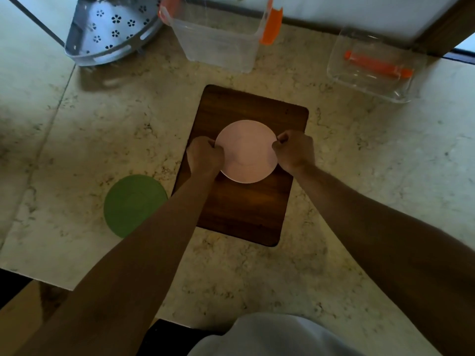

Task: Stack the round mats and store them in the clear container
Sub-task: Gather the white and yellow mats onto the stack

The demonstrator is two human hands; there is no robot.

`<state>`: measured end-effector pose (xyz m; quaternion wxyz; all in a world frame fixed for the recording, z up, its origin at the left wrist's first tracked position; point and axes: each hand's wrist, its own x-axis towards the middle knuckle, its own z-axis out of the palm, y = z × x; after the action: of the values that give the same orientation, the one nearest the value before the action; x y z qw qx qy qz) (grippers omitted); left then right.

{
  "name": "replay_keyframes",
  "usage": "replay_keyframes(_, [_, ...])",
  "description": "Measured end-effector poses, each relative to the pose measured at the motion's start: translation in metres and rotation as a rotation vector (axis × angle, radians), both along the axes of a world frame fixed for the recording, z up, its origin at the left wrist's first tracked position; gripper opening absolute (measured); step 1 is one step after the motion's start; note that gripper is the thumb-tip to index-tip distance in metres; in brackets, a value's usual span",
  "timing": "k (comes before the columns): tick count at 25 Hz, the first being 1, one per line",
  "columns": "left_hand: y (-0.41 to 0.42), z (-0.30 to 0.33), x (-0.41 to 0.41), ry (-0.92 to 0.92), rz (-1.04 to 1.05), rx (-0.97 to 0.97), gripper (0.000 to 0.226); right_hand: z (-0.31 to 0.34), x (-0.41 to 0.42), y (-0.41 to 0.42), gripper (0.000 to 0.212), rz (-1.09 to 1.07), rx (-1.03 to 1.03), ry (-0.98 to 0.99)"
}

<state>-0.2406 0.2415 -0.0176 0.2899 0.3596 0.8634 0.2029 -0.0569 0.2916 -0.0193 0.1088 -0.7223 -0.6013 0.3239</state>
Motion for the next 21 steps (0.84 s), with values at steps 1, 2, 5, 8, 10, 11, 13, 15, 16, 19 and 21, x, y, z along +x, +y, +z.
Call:
replay_keyframes(1, [-0.001,0.0,0.0,0.028,-0.036,0.009,0.018,0.0,-0.001,-0.001,0.011,-0.006,0.013,-0.016])
replay_keyframes(2, [-0.001,0.0,0.0,0.053,-0.069,0.015,0.016,-0.001,-0.002,-0.002,0.012,-0.01,0.028,-0.033])
replay_keyframes(5, [-0.002,-0.001,0.0,0.107,-0.134,0.029,0.011,-0.001,-0.005,-0.004,0.011,-0.03,0.081,-0.053])
replay_keyframes(8, [-0.001,-0.001,-0.002,0.124,-0.159,0.037,0.01,-0.002,-0.006,-0.005,0.011,-0.06,0.104,-0.054])
replay_keyframes(10, [-0.002,-0.001,-0.003,0.126,-0.142,0.03,0.014,-0.004,-0.006,-0.004,0.013,-0.079,0.106,-0.069])
replay_keyframes(11, [-0.003,0.0,-0.003,0.123,-0.137,0.022,0.016,-0.005,-0.006,-0.004,0.014,-0.087,0.103,-0.08])
replay_keyframes(13, [-0.004,0.001,-0.002,0.12,-0.131,-0.002,0.02,-0.007,-0.007,-0.003,0.015,-0.09,0.097,-0.098])
replay_keyframes(15, [-0.002,0.003,0.0,0.112,-0.103,-0.026,0.017,-0.007,-0.008,-0.002,0.016,-0.087,0.081,-0.116])
replay_keyframes(16, [-0.001,0.003,0.0,0.101,-0.083,-0.036,0.014,-0.006,-0.009,-0.001,0.016,-0.092,0.066,-0.115])
replay_keyframes(19, [0.003,0.003,0.001,0.043,-0.037,-0.073,0.008,-0.004,-0.008,0.003,0.032,-0.124,-0.02,-0.064])
replay_keyframes(21, [0.008,0.001,-0.003,-0.039,0.042,-0.109,0.013,0.0,-0.005,0.009,0.037,-0.144,-0.103,-0.005])
